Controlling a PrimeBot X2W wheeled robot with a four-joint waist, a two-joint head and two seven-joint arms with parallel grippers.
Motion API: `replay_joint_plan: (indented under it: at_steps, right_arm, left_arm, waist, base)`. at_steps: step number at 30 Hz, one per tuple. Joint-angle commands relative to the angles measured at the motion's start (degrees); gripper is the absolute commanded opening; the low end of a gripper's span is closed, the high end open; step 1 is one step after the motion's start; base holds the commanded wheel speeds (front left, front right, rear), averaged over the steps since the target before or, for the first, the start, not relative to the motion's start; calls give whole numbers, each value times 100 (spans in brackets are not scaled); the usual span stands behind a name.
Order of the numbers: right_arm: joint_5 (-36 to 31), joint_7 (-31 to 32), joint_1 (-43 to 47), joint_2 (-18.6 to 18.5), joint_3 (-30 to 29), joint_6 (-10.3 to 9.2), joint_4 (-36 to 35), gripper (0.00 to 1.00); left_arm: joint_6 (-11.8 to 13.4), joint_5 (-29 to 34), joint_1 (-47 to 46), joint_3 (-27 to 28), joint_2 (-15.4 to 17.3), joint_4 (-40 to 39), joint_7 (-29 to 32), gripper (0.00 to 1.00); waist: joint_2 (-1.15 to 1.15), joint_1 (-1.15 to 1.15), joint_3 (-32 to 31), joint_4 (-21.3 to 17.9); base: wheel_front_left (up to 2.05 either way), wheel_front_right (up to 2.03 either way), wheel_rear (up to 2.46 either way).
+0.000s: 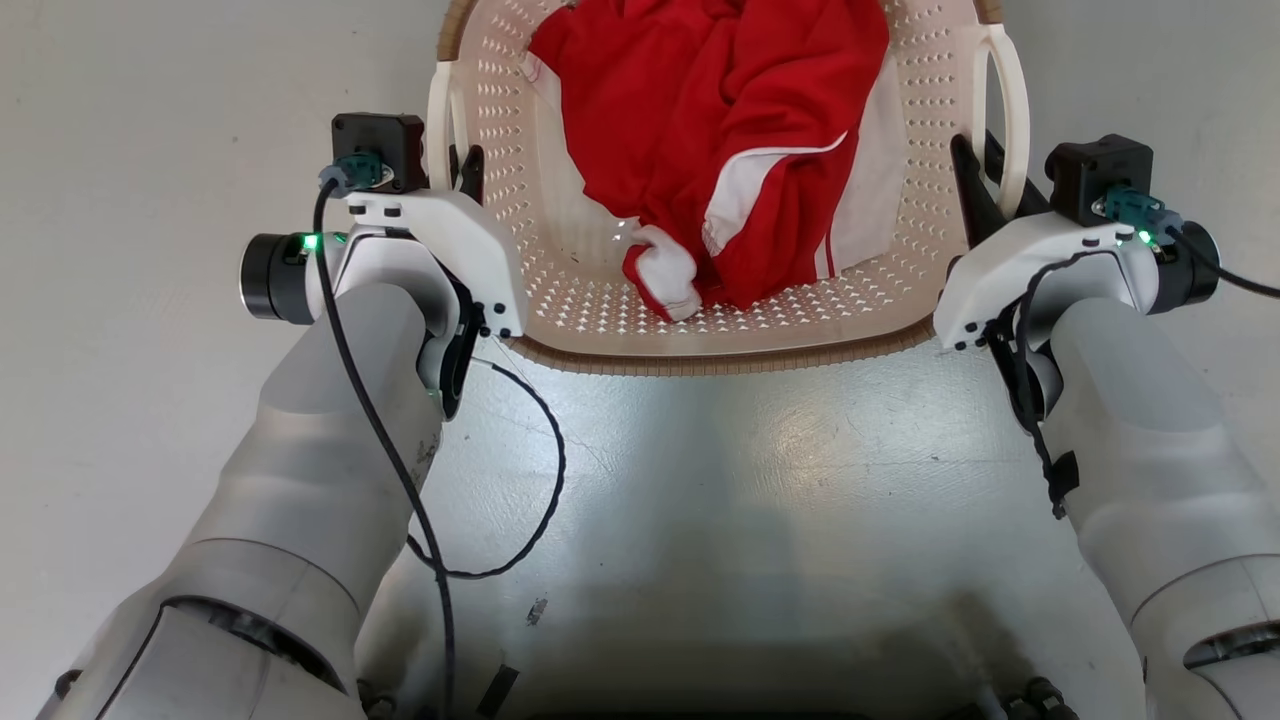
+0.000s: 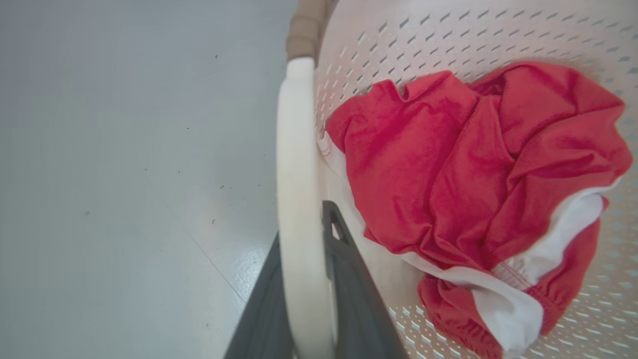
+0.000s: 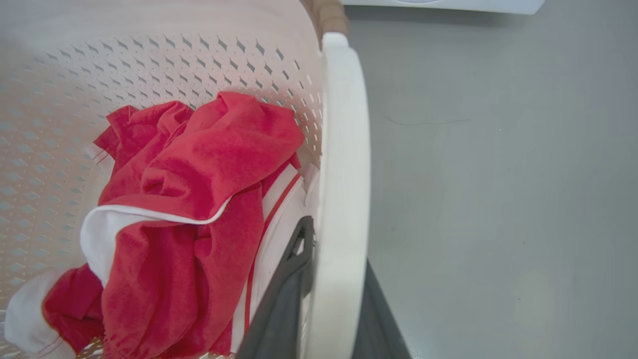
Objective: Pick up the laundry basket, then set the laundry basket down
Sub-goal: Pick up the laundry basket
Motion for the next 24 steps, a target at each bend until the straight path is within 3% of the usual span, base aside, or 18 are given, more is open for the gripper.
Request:
replay_joint_plan:
  at_steps: [1, 13, 24]
  right_arm:
    - [12, -60, 123, 79, 93, 29, 58, 0]
    - [-3, -61, 76, 146, 254, 29, 491, 0]
    - [126, 157, 291, 216, 611, 29, 795, 0]
  left_arm:
    - [36, -43, -15, 8, 166, -21, -60, 0]
    - [102, -254, 32, -190, 166, 28, 92, 0]
    - [134, -372, 431, -379, 166, 117, 338, 0]
  waist:
    - [0, 0, -7, -3]
    - [0, 0, -226, -27]
    - [0, 0, -934, -106]
  base:
    - [0, 0, 0]
    - [0, 0, 0]
    - [0, 0, 0]
